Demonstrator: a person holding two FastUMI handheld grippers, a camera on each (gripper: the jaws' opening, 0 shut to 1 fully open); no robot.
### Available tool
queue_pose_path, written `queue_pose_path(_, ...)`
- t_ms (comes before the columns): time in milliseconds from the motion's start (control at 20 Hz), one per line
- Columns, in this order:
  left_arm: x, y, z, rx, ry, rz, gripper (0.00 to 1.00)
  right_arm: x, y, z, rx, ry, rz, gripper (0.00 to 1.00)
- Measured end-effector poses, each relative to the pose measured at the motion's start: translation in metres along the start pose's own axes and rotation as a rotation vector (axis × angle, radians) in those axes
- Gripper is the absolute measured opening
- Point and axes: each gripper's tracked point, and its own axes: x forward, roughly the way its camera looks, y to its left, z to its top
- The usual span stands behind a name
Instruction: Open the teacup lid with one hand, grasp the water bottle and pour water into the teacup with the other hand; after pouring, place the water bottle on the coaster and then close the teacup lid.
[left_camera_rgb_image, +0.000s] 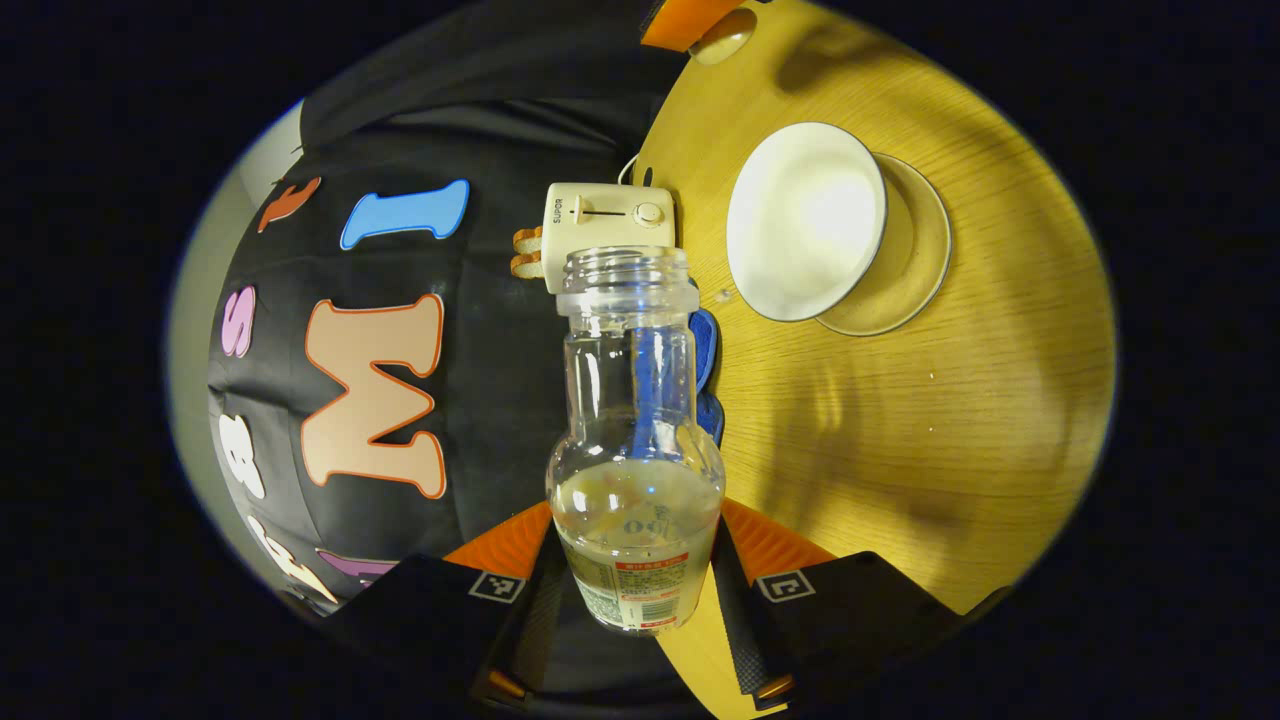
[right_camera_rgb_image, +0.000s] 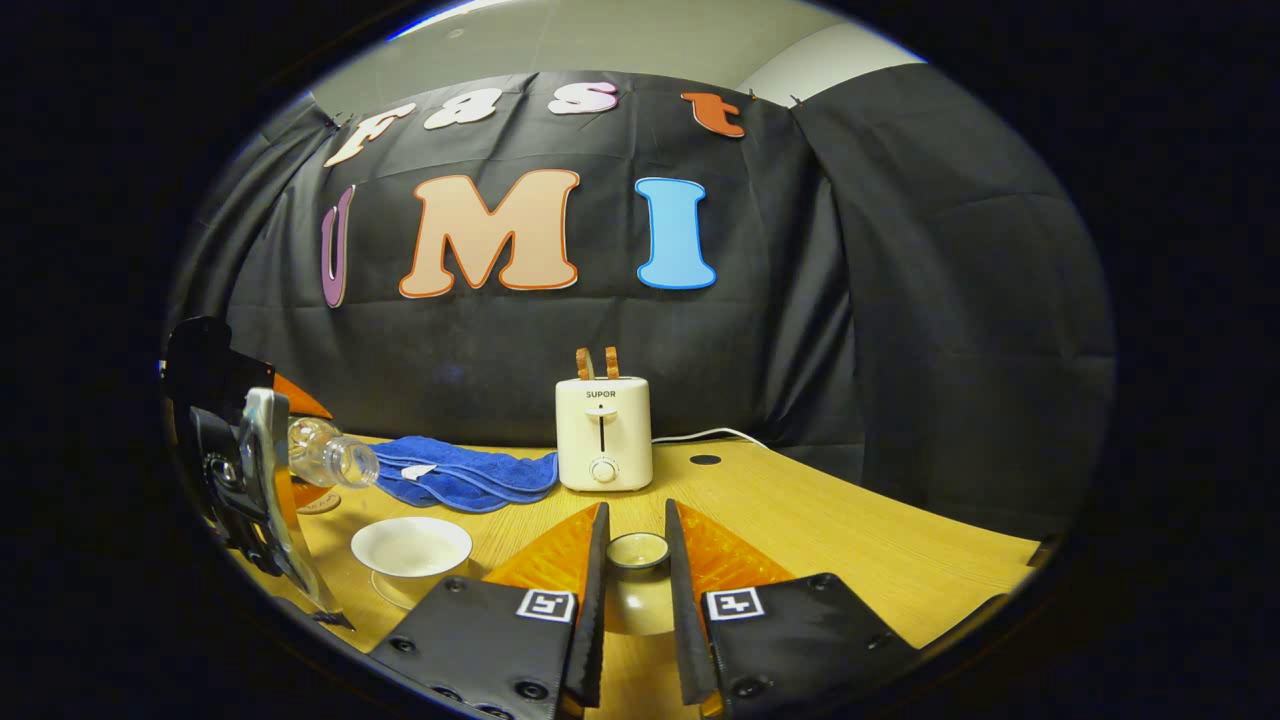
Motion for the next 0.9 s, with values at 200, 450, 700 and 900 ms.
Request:
queue_pose_path(200, 0.0, 0.007, 0.0, 0.089, 0.012, 0.01, 0.69, 0.0, 0.001, 0.0, 0.0, 0.0, 0.001, 0.33)
queue_pose_path(450, 0.001, 0.014, -0.003, 0.175, 0.03, 0.022, 0.68, 0.0, 0.0, 0.0, 0.0, 0.001, 0.0, 0.33)
queue_pose_path(700, -0.003, 0.023, -0.004, 0.231, 0.026, 0.038, 0.69, 0.0, 0.0, 0.0, 0.0, 0.001, 0.0, 0.33)
queue_pose_path(900, -0.002, 0.024, -0.004, 0.263, 0.03, 0.04, 0.69, 0.0, 0.0, 0.0, -0.001, 0.001, 0.0, 0.33)
